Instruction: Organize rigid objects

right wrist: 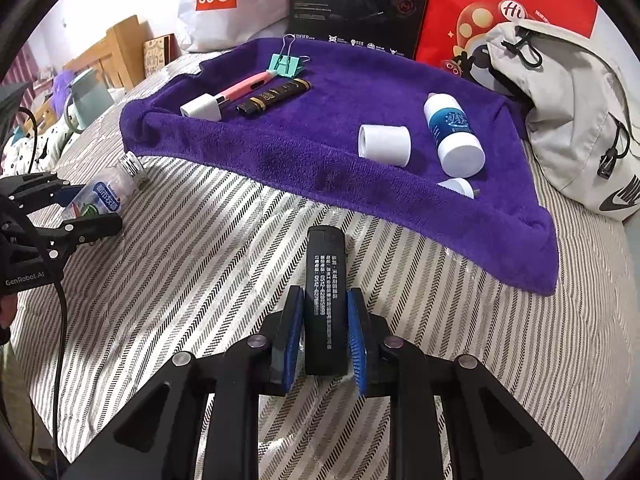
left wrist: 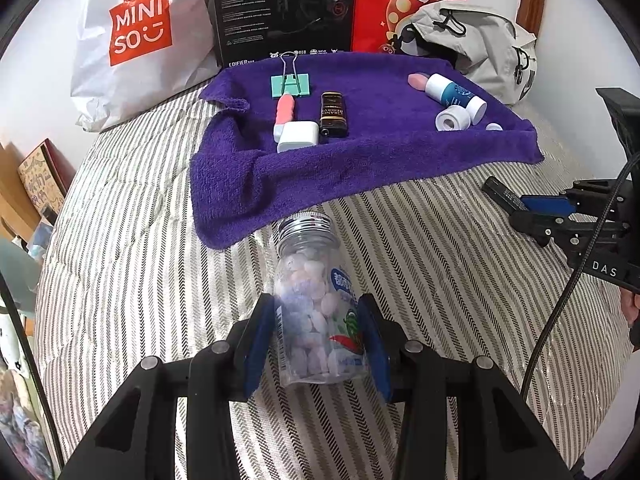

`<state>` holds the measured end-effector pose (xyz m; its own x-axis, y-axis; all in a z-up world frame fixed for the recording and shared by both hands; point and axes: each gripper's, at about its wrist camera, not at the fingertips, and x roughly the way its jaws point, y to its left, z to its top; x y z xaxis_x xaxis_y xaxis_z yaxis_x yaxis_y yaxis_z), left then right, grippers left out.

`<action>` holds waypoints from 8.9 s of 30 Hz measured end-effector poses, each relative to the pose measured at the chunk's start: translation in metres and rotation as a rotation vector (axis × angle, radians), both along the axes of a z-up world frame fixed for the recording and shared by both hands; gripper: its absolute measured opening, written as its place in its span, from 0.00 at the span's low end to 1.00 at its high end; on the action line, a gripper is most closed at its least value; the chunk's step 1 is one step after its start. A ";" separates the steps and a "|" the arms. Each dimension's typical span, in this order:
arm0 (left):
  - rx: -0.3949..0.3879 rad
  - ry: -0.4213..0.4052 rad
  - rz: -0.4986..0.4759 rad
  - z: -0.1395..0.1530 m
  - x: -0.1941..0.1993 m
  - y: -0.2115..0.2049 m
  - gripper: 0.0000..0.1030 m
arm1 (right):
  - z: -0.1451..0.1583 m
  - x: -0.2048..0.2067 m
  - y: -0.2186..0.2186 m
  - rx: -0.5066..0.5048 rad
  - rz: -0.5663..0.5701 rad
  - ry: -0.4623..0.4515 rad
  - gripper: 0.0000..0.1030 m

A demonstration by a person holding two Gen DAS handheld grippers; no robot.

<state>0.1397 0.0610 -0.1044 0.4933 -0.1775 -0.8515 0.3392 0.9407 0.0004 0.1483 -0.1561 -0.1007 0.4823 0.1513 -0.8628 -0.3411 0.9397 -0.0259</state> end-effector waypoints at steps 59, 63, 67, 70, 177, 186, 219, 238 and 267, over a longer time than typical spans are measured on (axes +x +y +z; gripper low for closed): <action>-0.069 -0.069 -0.014 0.075 0.027 -0.023 0.37 | 0.052 0.013 -0.042 0.174 -0.020 -0.011 0.21; -0.067 -0.071 -0.023 0.079 0.044 -0.030 0.37 | 0.058 0.026 -0.043 0.183 -0.023 -0.022 0.21; -0.071 -0.066 -0.038 0.077 0.065 -0.039 0.37 | 0.061 0.046 -0.043 0.179 -0.032 -0.032 0.21; -0.079 -0.058 -0.048 0.073 0.081 -0.047 0.37 | 0.056 0.066 -0.046 0.172 -0.051 -0.024 0.21; -0.131 -0.087 -0.014 0.081 0.027 -0.017 0.83 | 0.064 0.082 -0.028 0.144 -0.104 -0.057 0.68; -0.137 -0.103 0.047 0.083 -0.008 -0.033 0.97 | 0.084 -0.002 -0.066 0.169 -0.227 -0.115 0.93; -0.132 -0.177 0.226 0.094 -0.066 -0.014 1.00 | 0.097 -0.103 -0.059 0.123 -0.397 -0.205 1.00; -0.132 -0.173 0.247 0.093 -0.073 -0.008 1.00 | 0.095 -0.111 -0.059 0.118 -0.413 -0.203 1.00; -0.128 -0.165 0.257 0.092 -0.071 -0.008 1.00 | 0.093 -0.109 -0.055 0.105 -0.399 -0.197 1.00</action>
<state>0.0685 0.0532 -0.0126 0.6649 -0.1297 -0.7356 0.0958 0.9915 -0.0882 0.0396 -0.2110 -0.0076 0.6738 0.0019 -0.7389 0.0502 0.9976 0.0483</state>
